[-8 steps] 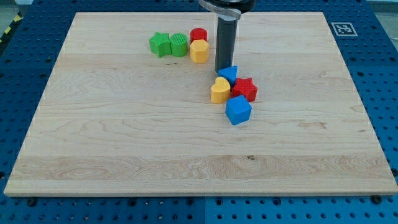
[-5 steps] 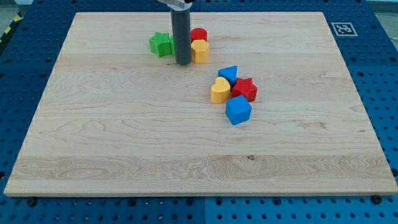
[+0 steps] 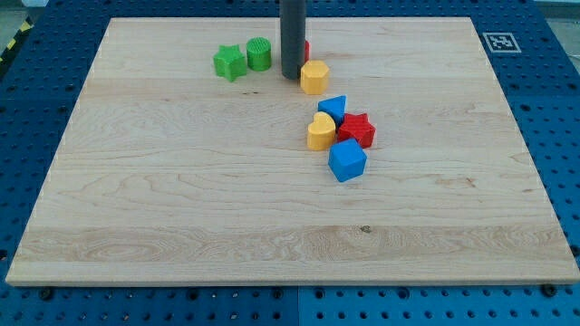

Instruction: Slide the yellow hexagon above the blue triangle

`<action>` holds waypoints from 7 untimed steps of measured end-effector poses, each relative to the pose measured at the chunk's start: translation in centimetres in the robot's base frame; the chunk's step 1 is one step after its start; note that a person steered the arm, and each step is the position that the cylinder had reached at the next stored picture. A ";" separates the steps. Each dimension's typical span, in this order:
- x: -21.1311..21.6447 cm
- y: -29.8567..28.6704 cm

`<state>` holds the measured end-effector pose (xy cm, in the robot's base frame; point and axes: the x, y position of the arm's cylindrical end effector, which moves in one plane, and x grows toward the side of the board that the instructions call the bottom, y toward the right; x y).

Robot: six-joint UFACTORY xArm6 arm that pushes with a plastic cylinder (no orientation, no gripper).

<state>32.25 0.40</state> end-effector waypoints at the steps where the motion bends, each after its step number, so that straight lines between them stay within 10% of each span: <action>1: 0.0 0.0; 7: 0.5 2.0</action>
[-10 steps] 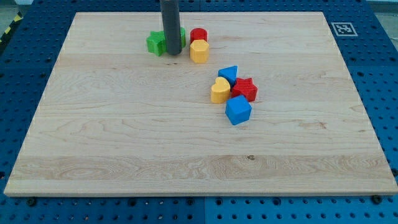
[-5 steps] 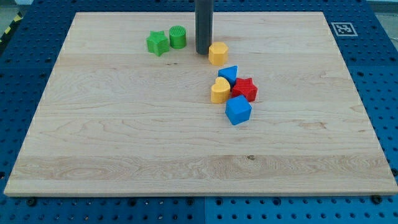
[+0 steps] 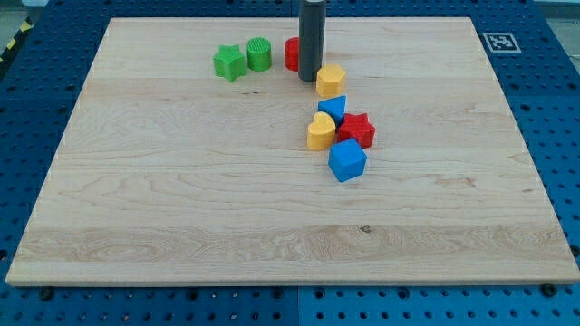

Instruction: Slide the yellow hexagon above the blue triangle

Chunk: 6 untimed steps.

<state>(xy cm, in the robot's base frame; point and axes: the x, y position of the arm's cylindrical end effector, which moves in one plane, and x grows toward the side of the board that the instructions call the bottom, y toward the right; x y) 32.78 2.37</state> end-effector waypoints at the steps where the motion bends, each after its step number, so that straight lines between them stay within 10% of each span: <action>1: 0.0 0.0; 6: 1.3 1.2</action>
